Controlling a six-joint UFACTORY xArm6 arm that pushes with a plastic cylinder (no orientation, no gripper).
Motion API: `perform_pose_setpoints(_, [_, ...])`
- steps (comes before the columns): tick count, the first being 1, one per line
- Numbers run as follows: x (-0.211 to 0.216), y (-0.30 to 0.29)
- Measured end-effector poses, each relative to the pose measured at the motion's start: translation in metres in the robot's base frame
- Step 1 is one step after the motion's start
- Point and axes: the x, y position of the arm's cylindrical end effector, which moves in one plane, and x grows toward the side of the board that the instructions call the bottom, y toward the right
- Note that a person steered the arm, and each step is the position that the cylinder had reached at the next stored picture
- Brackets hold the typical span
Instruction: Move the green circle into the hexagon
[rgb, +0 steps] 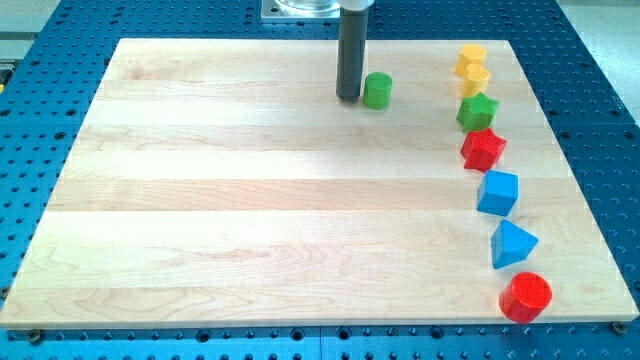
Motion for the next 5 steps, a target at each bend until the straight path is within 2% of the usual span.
perform_pose_setpoints(1, [0.001, 0.028])
perform_pose_setpoints(2, [-0.036, 0.085])
perform_pose_setpoints(3, [-0.046, 0.1])
perform_pose_setpoints(4, [-0.039, 0.12])
perform_pose_setpoints(5, [-0.057, 0.127])
